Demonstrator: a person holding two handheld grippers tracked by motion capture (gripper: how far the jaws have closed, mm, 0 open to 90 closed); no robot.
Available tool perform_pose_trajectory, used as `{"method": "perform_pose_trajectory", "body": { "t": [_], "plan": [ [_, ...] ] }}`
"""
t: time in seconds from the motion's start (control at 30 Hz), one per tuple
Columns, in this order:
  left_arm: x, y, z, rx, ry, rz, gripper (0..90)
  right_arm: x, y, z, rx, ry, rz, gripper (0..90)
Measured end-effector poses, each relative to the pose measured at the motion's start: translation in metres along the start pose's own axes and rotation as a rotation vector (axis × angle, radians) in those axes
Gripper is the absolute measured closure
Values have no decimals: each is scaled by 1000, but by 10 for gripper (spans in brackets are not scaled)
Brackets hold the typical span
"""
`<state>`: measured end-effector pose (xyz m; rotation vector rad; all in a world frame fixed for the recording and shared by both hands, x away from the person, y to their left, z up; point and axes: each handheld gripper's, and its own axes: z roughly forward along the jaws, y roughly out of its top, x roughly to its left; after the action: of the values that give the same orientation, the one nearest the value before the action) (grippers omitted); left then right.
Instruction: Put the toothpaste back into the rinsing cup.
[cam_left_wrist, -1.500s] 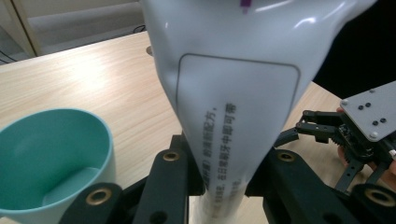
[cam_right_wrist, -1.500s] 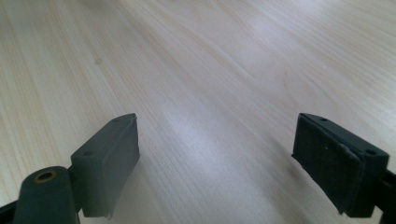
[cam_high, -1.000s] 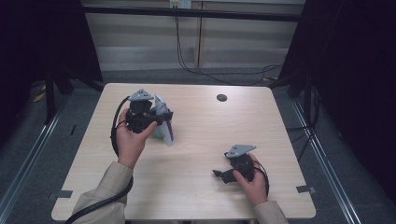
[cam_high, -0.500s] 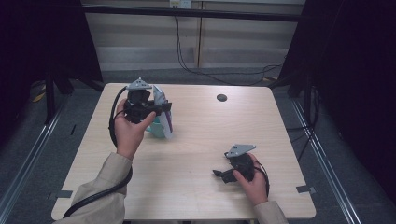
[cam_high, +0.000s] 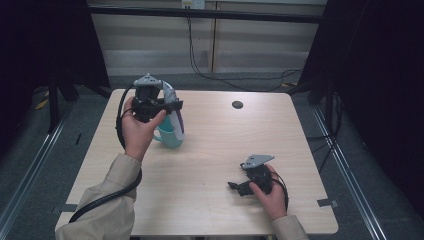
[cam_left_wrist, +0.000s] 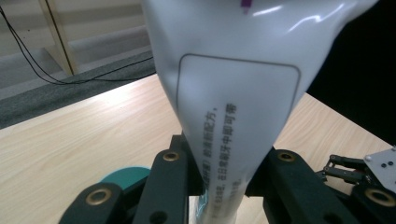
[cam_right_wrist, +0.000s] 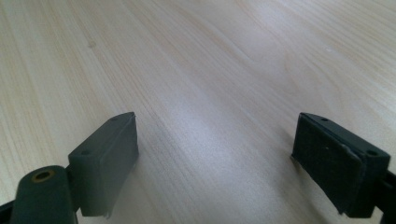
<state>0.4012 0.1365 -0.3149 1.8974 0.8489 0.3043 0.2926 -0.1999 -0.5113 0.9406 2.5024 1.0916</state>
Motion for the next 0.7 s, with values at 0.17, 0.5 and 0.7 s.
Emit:
{"method": "perform_pose_trajectory", "body": {
  "t": [0.17,0.5,0.7],
  "plan": [
    [3,8,1,-6,6,4,759,0,0,0,1,1,-1,135],
    [8,17,8,-13,22,4,759,0,0,0,0,1,-1,135],
    [12,19,12,-20,29,-4,759,0,0,0,1,2,-1,135]
  ]
}}
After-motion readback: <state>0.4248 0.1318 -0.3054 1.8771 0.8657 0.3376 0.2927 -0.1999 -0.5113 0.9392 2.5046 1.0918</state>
